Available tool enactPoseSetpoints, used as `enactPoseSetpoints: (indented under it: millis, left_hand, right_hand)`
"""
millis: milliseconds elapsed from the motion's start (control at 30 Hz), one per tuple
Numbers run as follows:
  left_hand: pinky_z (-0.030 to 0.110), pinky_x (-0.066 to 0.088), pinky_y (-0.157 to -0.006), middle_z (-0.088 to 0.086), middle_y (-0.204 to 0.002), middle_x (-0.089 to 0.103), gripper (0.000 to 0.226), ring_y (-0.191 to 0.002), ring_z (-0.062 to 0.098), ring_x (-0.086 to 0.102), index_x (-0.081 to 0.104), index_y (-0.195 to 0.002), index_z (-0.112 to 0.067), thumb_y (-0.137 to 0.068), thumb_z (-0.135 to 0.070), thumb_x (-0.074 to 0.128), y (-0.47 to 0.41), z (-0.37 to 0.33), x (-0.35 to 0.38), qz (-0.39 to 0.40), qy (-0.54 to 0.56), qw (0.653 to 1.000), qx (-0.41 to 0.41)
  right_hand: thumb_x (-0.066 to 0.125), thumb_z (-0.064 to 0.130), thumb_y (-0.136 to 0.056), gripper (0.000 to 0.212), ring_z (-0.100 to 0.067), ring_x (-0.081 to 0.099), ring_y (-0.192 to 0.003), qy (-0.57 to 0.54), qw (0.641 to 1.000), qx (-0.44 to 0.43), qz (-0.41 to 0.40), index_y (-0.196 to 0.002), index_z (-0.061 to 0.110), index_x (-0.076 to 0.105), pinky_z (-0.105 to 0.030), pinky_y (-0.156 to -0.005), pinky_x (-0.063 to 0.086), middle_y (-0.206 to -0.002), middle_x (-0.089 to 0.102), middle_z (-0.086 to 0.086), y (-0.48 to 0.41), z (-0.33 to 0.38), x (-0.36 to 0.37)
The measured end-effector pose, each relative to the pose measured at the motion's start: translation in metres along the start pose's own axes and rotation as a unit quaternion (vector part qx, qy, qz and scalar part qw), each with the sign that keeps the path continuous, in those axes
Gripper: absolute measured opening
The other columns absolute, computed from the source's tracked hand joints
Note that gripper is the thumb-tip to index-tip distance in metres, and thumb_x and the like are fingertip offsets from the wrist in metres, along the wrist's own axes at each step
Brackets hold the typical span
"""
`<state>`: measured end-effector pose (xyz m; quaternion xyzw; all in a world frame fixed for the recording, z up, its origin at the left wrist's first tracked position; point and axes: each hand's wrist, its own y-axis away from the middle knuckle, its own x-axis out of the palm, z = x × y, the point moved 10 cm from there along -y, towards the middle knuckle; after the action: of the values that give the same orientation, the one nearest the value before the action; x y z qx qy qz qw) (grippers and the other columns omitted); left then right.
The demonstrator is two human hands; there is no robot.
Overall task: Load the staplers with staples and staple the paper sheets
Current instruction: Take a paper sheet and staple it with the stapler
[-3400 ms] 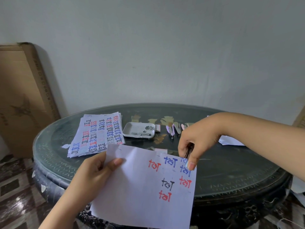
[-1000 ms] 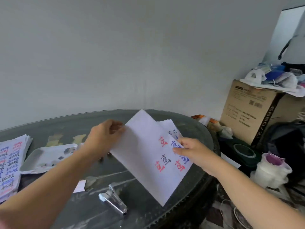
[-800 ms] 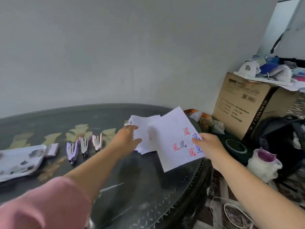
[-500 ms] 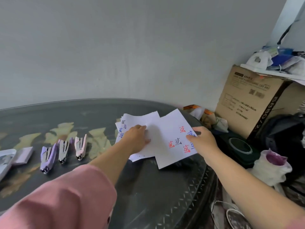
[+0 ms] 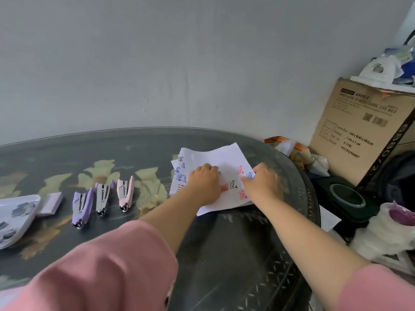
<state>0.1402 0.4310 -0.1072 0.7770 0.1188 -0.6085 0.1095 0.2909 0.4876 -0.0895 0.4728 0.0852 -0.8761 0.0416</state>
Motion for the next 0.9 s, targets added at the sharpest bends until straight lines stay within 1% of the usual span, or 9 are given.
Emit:
enactPoseSetpoints:
  millis: [100,200,333,433,633,700,767,833,900]
  left_hand:
    - [0.039,0.017,-0.113,0.007,-0.152,0.028,0.074,-0.139,0.026,0.025,0.019,-0.148,-0.013,-0.092,-0.051,0.046,0.019,0.004,-0.012,-0.041,0.058,0.997,0.005]
    - [0.037,0.013,-0.115,0.002,-0.153,0.027,0.066,-0.141,0.023,0.022,0.022,-0.148,-0.015,-0.094,-0.045,0.045,0.059,0.03,-0.041,-0.1,0.073,0.992,0.007]
    - [0.039,0.022,-0.114,-0.002,-0.147,0.039,0.051,-0.133,0.021,0.037,0.039,-0.141,-0.019,-0.093,-0.032,0.049,0.142,0.12,-0.08,-0.159,0.066,0.984,-0.05]
    - [0.04,0.03,-0.11,-0.001,-0.143,0.045,0.045,-0.129,0.023,0.043,0.047,-0.137,-0.019,-0.093,-0.028,0.051,0.216,0.212,-0.103,-0.186,0.062,0.969,-0.151]
    - [0.04,0.015,-0.118,-0.001,-0.156,0.023,0.055,-0.143,0.021,0.02,0.025,-0.148,-0.026,-0.097,-0.044,0.036,0.304,0.34,-0.09,-0.097,-0.02,0.957,-0.273]
    - [0.041,0.012,-0.119,-0.004,-0.157,0.022,0.054,-0.145,0.019,0.016,0.023,-0.148,-0.032,-0.097,-0.047,0.032,0.309,0.354,-0.083,-0.094,-0.027,0.959,-0.267]
    - [0.038,0.013,-0.118,-0.007,-0.155,0.025,0.053,-0.143,0.018,0.018,0.022,-0.148,-0.034,-0.098,-0.048,0.031,0.309,0.355,-0.082,-0.117,-0.03,0.959,-0.258]
    - [0.035,0.017,-0.115,-0.007,-0.153,0.03,0.051,-0.14,0.018,0.023,0.025,-0.147,-0.032,-0.098,-0.046,0.031,0.312,0.351,-0.084,-0.152,-0.028,0.955,-0.255]
    - [0.035,0.019,-0.113,-0.007,-0.151,0.033,0.051,-0.138,0.019,0.026,0.028,-0.147,-0.03,-0.098,-0.045,0.032,0.315,0.349,-0.085,-0.179,-0.029,0.95,-0.256]
  right_hand:
    - [0.057,0.034,-0.091,0.044,-0.034,0.043,-0.119,0.057,0.996,-0.025,-0.069,-0.129,0.013,0.047,-0.043,-0.1,0.038,-0.127,0.047,-0.017,0.016,0.004,-0.016]
    - [0.059,0.024,-0.089,0.037,-0.032,0.043,-0.112,0.007,0.987,-0.121,-0.106,-0.124,0.015,0.05,-0.041,-0.095,0.037,-0.116,0.046,-0.013,0.058,0.034,-0.035]
    - [0.059,0.032,-0.089,0.02,-0.011,0.045,-0.104,-0.031,0.954,-0.291,0.068,-0.108,0.028,0.055,-0.023,-0.088,0.036,-0.101,0.043,0.011,0.163,0.1,-0.009]
    - [0.053,0.051,-0.087,0.029,-0.001,0.042,-0.104,-0.018,0.907,-0.362,0.216,-0.112,0.038,0.051,-0.014,-0.09,0.033,-0.101,0.038,0.02,0.25,0.142,0.023]
    - [0.049,0.067,-0.08,0.068,-0.012,0.037,-0.125,0.111,0.901,-0.334,0.256,-0.135,0.031,0.033,-0.024,-0.102,0.033,-0.124,0.035,0.005,0.318,0.159,0.069]
    - [0.05,0.061,-0.08,0.059,-0.014,0.045,-0.121,0.107,0.914,-0.319,0.229,-0.129,0.03,0.041,-0.024,-0.098,0.037,-0.119,0.039,0.003,0.323,0.157,0.073]
    - [0.052,0.054,-0.074,0.04,-0.009,0.061,-0.098,0.096,0.921,-0.328,0.186,-0.106,0.031,0.059,-0.015,-0.075,0.042,-0.097,0.043,0.008,0.321,0.158,0.073]
    - [0.052,0.051,-0.076,0.032,-0.001,0.058,-0.083,0.115,0.924,-0.325,0.163,-0.1,0.033,0.063,-0.006,-0.058,0.033,-0.088,0.038,0.009,0.321,0.164,0.067]
    - [0.05,0.05,-0.086,0.031,-0.004,0.045,-0.085,0.12,0.928,-0.291,0.199,-0.112,0.033,0.057,-0.009,-0.064,0.034,-0.097,0.042,0.007,0.318,0.162,0.077]
